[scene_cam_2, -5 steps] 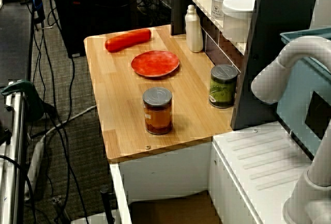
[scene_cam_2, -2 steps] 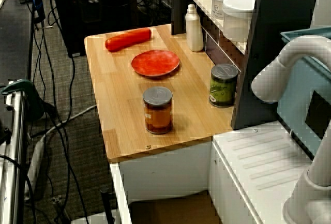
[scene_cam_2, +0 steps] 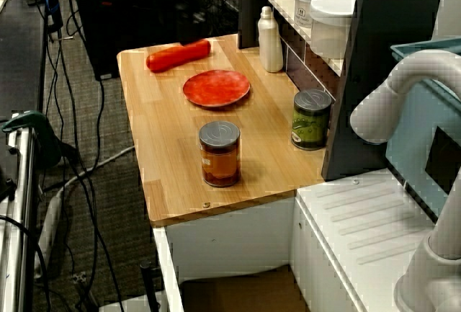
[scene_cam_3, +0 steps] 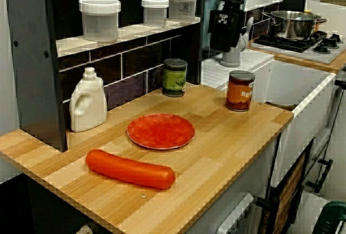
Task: Push into sink
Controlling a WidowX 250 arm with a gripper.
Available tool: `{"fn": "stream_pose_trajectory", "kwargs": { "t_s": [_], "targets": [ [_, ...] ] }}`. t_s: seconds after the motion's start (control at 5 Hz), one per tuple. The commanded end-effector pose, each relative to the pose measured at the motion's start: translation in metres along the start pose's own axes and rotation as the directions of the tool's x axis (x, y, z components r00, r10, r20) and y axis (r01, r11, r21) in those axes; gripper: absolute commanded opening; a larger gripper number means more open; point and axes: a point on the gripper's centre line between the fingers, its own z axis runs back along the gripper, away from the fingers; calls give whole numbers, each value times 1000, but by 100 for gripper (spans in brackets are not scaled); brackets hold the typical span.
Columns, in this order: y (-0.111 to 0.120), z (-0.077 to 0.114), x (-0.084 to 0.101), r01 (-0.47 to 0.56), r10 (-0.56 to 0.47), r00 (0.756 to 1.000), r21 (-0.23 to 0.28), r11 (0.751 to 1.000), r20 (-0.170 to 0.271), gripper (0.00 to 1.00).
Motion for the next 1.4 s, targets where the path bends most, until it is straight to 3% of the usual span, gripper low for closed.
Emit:
{"fn": "stream_pose_trajectory", "kwargs": {
  "t_s": [0.0, 0.2, 0.4, 0.6, 0.8, 1.0, 1.2],
  "targets": [
    [1, -22, 50, -66, 62, 990, 31, 997, 124, 100],
    [0, -37, 54, -30, 24, 994, 51, 998, 108, 100],
    [1, -36, 41, 42, -44, 995, 32, 999, 85, 100],
    [0, -34, 9, 117, -116, 990, -2, 993, 80, 100],
    [-6, -37, -18, 164, -164, 982, 10, 986, 96, 100],
    [-6, -41, -26, 174, -174, 979, 10, 985, 107, 100],
    [-4, -40, -21, 160, -158, 982, -6, 987, 104, 100]
  ]
}}
